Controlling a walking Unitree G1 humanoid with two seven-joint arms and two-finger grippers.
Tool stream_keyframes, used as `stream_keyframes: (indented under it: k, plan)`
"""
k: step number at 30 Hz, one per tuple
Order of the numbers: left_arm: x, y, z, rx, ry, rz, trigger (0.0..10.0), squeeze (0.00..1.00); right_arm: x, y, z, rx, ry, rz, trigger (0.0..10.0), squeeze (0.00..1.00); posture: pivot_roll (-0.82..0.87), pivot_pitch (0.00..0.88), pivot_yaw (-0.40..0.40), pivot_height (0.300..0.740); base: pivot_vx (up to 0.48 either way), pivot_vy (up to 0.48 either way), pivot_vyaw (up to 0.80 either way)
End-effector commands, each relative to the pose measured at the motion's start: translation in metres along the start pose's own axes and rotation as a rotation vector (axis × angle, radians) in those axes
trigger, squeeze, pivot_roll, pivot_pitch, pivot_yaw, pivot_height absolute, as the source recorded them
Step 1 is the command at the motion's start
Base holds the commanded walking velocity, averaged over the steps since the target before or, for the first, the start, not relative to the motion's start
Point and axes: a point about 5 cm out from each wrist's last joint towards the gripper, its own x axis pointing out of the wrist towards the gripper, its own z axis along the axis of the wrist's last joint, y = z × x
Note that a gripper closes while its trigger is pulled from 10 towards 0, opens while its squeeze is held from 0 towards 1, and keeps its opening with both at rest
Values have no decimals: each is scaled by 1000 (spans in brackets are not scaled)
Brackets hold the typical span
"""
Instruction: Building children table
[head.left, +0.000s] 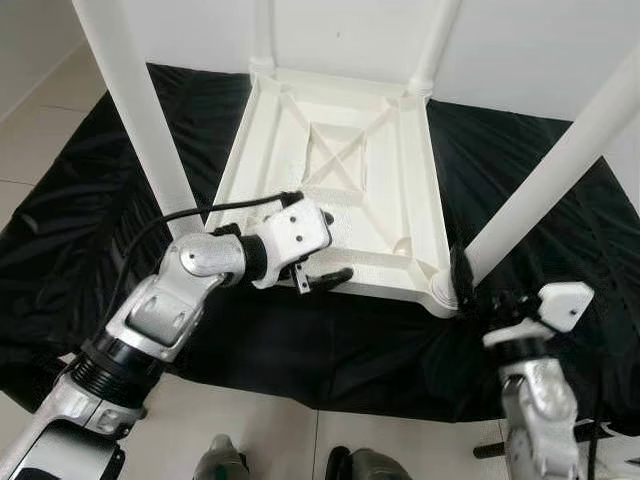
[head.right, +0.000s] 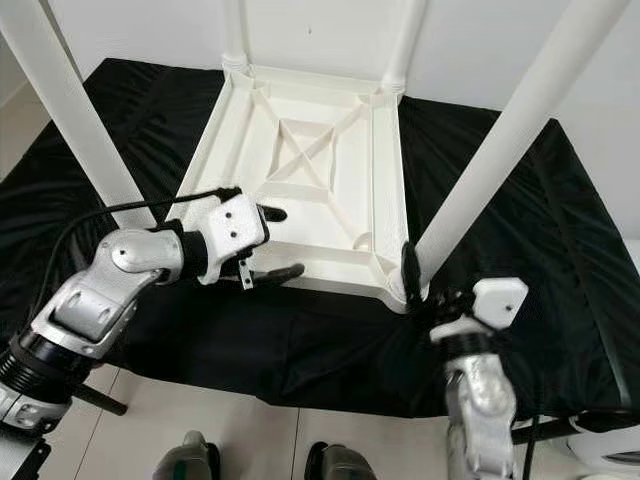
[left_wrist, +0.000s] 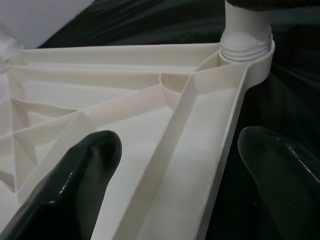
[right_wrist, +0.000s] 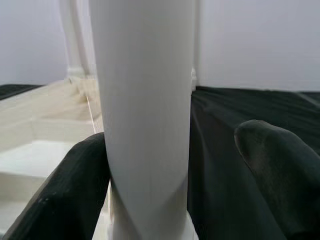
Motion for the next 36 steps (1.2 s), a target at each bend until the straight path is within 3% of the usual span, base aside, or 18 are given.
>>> stream_keyframes:
  k: [1,6,14,36]
  plan:
    - [2,-4,2,29,1,-85,10000,0,-5,-6,-4,-26,30,-33,10000,0,-1,101,-23,740,0,0,0]
    - [11,-14,-6,43,46,-189,10000,0,-18,-3,-7,-34,60,-90,10000,0,-13,104,-15,740,0,0,0]
    - [20,-17,-24,-1,118,-257,10000,0,-24,-2,-6,-56,69,-118,10000,0,-32,98,1,740,0,0,0]
    - [41,-7,-43,-73,200,-266,10000,0,-37,3,-5,-81,88,-162,10000,0,-81,87,46,740,0,0,0]
